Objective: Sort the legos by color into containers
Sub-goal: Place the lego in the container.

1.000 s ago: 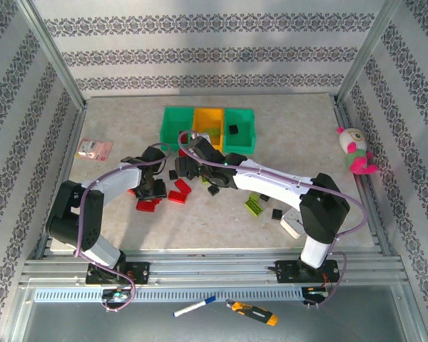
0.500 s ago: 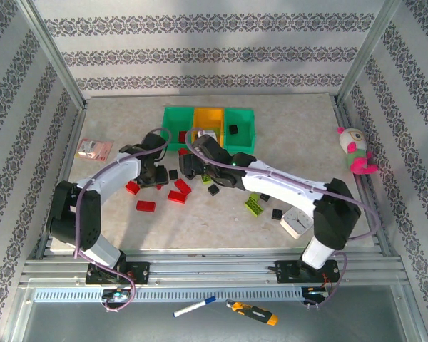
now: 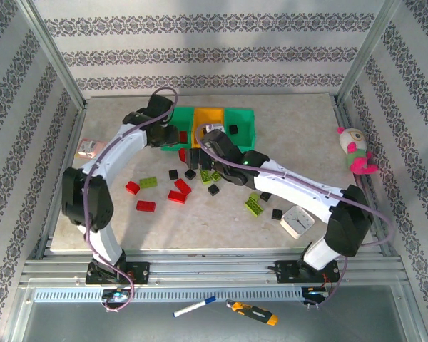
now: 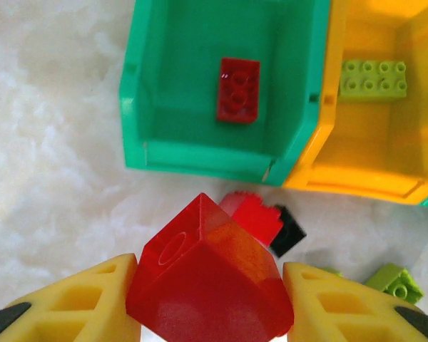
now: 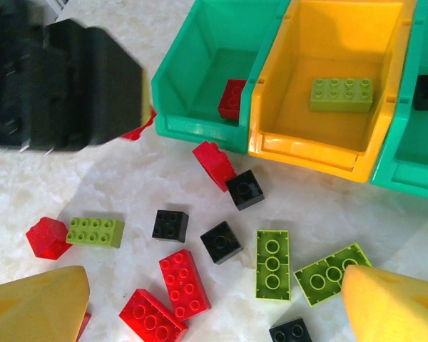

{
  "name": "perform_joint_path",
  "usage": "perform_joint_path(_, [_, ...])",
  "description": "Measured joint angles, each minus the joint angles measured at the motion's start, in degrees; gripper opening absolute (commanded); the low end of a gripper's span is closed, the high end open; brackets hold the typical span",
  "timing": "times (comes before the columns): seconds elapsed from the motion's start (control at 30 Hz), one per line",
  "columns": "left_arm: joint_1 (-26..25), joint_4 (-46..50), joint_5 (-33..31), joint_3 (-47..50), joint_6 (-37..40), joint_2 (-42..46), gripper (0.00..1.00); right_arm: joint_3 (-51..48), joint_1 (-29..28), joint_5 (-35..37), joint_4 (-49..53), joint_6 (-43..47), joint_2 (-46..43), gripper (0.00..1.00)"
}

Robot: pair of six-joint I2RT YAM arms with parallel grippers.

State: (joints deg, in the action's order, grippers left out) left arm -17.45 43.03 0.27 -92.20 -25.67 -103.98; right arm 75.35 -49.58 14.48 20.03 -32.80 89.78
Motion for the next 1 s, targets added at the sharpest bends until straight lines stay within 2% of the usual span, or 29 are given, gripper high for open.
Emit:
perform_joint_path(0.3, [0.09, 0.42, -0.07, -18.12, 1.70, -17.38, 0.43, -2.97, 1.27, 1.44, 0.31, 0.00, -5.05, 0.91])
perform_joint_path(0.43, [0.46, 1.07, -0.09, -24.65, 2.47, -23.08, 0.46, -4.79, 1.90, 2.60, 1.27, -0.09, -7.74, 0.91])
perform_joint_path(0.53, [0.87, 2.16, -0.28, -27.61, 3.15, -25.88, 0.57, -5.31, 2.25, 3.26, 2.93, -0.50, -9.35, 0.92])
perform_joint_path(0.57, [1.03, 2.47, -0.33, -27.98, 3.37, -26.34, 0.66, -5.57, 2.25, 3.69, 3.34, -0.70, -9.90, 0.92])
perform_joint_path(0.63, [1.31, 3.19, -0.52, -28.06, 3.93, -26.49, 0.81, -6.45, 2.60, 4.44, 4.02, -1.33, -11.13, 0.92])
perform_joint_path(0.7, [1.49, 3.43, -0.68, -28.06, 4.72, -26.27, 0.90, -7.63, 2.62, 5.40, 4.87, -2.01, -12.48, 0.91])
perform_joint_path(0.83, [1.70, 2.71, -0.68, -24.06, 6.67, -22.82, 0.96, -9.27, 3.43, 6.88, 7.74, -4.90, -14.14, 0.91])
perform_joint_path(1.0, [1.73, -3.56, 0.68, -7.19, 8.92, -9.05, 0.99, -10.29, 5.66, 7.78, 13.05, -10.64, -14.21, 0.91])
